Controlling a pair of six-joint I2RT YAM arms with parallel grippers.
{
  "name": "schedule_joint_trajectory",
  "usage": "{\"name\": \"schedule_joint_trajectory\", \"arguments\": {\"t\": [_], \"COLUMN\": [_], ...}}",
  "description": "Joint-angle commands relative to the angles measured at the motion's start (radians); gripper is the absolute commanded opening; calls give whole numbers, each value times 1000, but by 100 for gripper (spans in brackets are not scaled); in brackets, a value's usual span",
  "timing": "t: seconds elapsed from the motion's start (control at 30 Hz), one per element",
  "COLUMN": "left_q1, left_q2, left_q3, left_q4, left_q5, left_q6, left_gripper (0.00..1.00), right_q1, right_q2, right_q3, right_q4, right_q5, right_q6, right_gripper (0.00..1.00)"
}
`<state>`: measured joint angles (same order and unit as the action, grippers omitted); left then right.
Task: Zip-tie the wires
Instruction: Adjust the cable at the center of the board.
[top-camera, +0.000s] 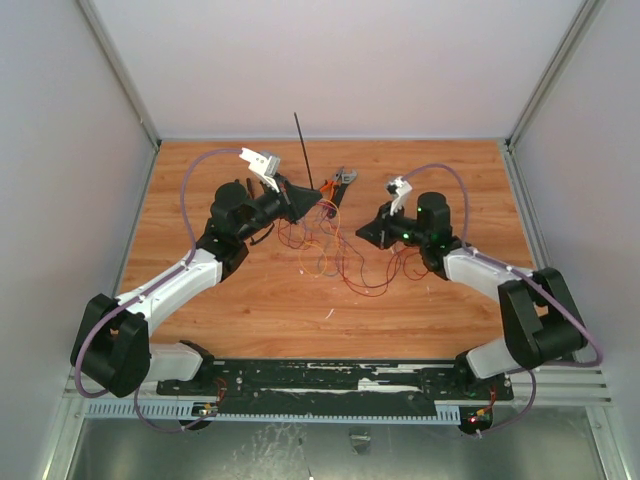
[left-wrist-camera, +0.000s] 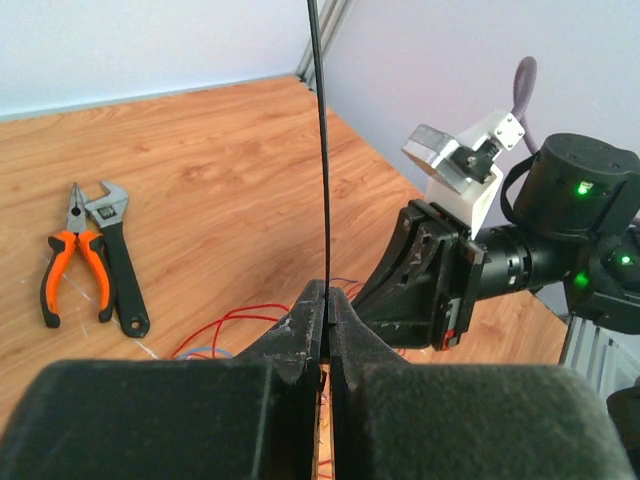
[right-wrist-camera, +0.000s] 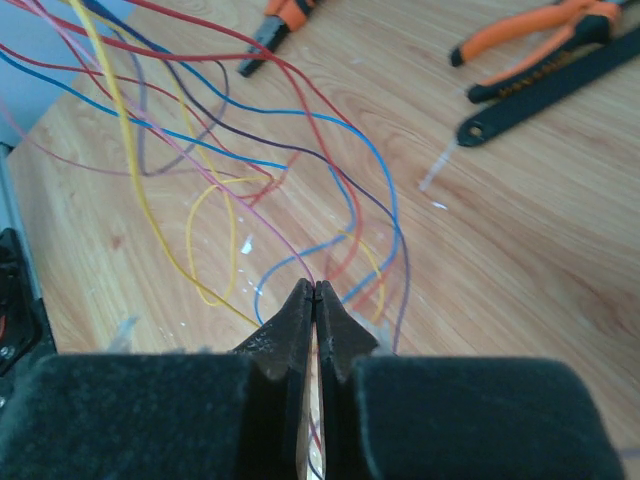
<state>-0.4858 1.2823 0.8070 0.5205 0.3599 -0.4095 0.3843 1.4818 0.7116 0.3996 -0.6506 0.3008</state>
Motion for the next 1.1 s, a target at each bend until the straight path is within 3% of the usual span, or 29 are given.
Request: {"name": "schedule_joint_trajectory", "arguments": {"t": [0.0, 0.43, 1.07], "left_q1": [7, 6, 7], "left_q2": [-27, -27, -32], "left_q3": [31, 36, 34], "left_q4": [18, 9, 1], "left_q5": [-2, -8, -20], "left_q6": [5, 7, 20], "left_gripper": [0, 0, 0], "right_q1": [-59, -197, -312], "right_q2": [-77, -208, -269], "right_q3": [-49, -116, -177], "right_q4": [-95, -196, -180], "right_q5": [44, 89, 62], "right_q6": [-67, -119, -82], "right_gripper": [0, 0, 0]}}
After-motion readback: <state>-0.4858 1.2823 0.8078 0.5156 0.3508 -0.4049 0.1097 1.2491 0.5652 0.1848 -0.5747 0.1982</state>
